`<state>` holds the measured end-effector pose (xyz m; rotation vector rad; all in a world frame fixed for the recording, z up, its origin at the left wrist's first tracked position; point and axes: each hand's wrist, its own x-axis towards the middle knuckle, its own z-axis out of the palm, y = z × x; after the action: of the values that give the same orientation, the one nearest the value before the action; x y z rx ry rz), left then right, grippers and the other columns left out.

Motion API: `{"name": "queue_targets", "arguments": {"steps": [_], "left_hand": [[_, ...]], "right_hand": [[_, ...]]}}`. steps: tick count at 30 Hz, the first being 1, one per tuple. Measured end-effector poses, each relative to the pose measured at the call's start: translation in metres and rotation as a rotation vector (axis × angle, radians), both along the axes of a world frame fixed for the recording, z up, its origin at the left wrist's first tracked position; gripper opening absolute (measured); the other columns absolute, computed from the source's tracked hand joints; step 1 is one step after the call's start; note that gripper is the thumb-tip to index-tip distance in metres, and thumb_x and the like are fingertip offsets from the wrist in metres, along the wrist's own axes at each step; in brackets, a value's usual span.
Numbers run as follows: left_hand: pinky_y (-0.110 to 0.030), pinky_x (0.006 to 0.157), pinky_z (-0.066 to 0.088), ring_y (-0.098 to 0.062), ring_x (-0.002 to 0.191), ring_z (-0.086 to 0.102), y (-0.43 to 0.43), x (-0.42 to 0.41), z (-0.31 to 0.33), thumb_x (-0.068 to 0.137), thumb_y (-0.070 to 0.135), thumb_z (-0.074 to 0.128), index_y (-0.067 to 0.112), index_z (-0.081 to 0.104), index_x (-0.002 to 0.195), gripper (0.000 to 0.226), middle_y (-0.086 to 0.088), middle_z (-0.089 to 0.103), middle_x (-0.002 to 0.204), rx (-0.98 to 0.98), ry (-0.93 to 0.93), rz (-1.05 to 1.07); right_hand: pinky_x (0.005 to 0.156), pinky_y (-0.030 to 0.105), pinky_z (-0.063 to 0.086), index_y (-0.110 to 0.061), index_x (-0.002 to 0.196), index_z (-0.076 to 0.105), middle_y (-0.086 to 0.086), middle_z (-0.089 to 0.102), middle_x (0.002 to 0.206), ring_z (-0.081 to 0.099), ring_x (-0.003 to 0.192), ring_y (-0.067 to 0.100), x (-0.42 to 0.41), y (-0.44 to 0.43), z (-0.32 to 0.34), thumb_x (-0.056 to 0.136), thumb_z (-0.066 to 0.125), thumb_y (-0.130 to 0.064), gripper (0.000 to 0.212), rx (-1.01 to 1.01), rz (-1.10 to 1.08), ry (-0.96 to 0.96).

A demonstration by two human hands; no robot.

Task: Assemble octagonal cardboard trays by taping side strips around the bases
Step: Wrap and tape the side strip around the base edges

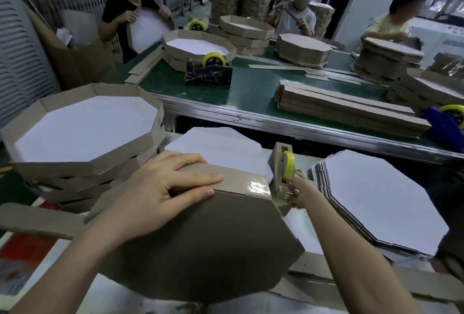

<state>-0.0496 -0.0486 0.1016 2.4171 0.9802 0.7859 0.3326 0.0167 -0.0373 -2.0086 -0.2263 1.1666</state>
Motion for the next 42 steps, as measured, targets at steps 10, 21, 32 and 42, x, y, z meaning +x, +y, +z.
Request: {"name": "queue_targets", "arguments": {"steps": [10,21,32,42], "left_hand": [[-0.038,0.101,0.041,-0.003,0.122,0.045,-0.003,-0.002,0.002,0.084,0.067,0.042,0.06,0.061,0.112,0.035,0.026,0.056,0.124,-0.003,-0.044,0.021],[-0.032,0.1,0.039,-0.002,0.122,0.044,-0.006,-0.005,0.002,0.083,0.067,0.042,0.06,0.061,0.113,0.035,0.025,0.056,0.125,-0.015,-0.048,0.022],[-0.031,0.097,0.04,0.001,0.122,0.043,-0.003,-0.01,-0.001,0.081,0.069,0.041,0.063,0.06,0.111,0.035,0.024,0.055,0.126,-0.017,-0.06,0.02],[-0.022,0.095,0.036,0.002,0.117,0.044,-0.003,-0.016,-0.003,0.082,0.066,0.042,0.059,0.063,0.109,0.035,0.024,0.057,0.122,-0.009,-0.087,0.034]], "right_hand": [[0.083,0.042,0.056,0.005,0.103,0.061,0.016,0.067,0.091,0.067,0.084,0.028,-0.013,-0.043,-0.029,0.087,0.073,-0.011,0.025,0.362,-0.222,-0.006],[0.095,0.031,0.04,0.012,0.104,0.068,0.012,0.059,0.127,0.053,0.121,0.026,-0.011,-0.075,-0.059,0.093,0.064,-0.008,0.023,0.354,-0.005,-0.293],[0.09,0.036,0.047,0.009,0.106,0.067,0.01,0.063,0.114,0.059,0.105,0.026,-0.005,-0.073,-0.06,0.095,0.062,-0.007,0.02,0.273,-0.009,-0.315],[0.06,0.02,0.055,-0.003,0.097,0.073,0.019,0.073,0.096,0.065,0.076,0.02,-0.04,-0.074,-0.026,0.093,0.066,-0.007,0.009,0.256,0.342,-0.259]]}}
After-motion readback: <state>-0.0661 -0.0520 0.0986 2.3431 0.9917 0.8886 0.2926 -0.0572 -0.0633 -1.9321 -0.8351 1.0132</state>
